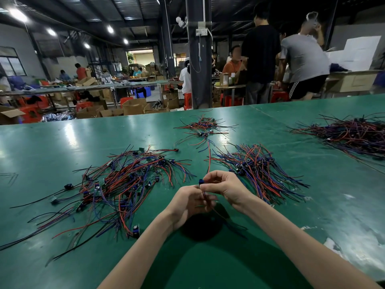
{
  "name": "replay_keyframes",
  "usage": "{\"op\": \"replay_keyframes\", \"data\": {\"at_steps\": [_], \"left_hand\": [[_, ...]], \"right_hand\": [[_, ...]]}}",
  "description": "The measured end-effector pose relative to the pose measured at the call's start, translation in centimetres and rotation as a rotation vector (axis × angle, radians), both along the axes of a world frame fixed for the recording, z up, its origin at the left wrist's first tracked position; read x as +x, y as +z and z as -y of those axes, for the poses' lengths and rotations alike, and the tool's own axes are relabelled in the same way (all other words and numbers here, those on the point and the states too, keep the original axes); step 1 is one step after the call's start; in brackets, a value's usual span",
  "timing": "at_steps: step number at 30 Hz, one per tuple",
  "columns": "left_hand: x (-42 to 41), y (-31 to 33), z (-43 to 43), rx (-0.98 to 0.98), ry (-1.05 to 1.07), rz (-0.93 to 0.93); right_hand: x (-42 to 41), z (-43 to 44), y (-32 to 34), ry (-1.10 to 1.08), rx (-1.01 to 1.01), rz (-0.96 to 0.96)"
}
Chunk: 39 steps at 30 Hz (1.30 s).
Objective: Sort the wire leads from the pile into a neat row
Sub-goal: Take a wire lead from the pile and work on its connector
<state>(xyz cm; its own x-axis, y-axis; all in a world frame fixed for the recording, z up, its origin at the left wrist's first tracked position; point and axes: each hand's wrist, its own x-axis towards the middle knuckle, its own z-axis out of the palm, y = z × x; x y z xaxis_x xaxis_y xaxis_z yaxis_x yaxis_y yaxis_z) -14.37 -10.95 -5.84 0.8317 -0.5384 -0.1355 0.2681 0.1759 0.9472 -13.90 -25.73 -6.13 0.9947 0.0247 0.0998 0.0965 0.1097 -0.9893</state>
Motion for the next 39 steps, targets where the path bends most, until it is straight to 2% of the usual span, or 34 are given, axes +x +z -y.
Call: {"op": "replay_keyframes", "data": {"at_steps": [3, 8, 16, 23, 27, 39], "left_hand": [[0.10, -0.11, 0.00, 0.011, 0.055, 0.004], [0.18, -0.17, 0.05, -0.038, 0.083, -0.029], [-0.06, 0.08, -0.01, -0.042, 0.045, 0.007], [-0.08, 0.14, 0.01, 0.020, -0.048, -0.036], [-0.06, 0.16, 0.18, 0.041, -0.030, -0.063], [0.00, -0.46, 0.04, 0.152, 0.002, 0.084]], "right_hand": [[0.03, 0.12, 0.01, 0.003, 0.004, -0.008], [0.05, 0.06, 0.36, -0.031, 0.168, -0.121], [-0.08, 0.31, 0.52, -0.024, 0.050, -0.265], [-0.01, 0.33, 0.47, -0.024, 0.082, -0.214], [-0.24, 0.31, 0.36, -0.007, 0.050, -0.203], [-0.14, 0.50, 0.03, -0.033, -0.037, -0.206]]}}
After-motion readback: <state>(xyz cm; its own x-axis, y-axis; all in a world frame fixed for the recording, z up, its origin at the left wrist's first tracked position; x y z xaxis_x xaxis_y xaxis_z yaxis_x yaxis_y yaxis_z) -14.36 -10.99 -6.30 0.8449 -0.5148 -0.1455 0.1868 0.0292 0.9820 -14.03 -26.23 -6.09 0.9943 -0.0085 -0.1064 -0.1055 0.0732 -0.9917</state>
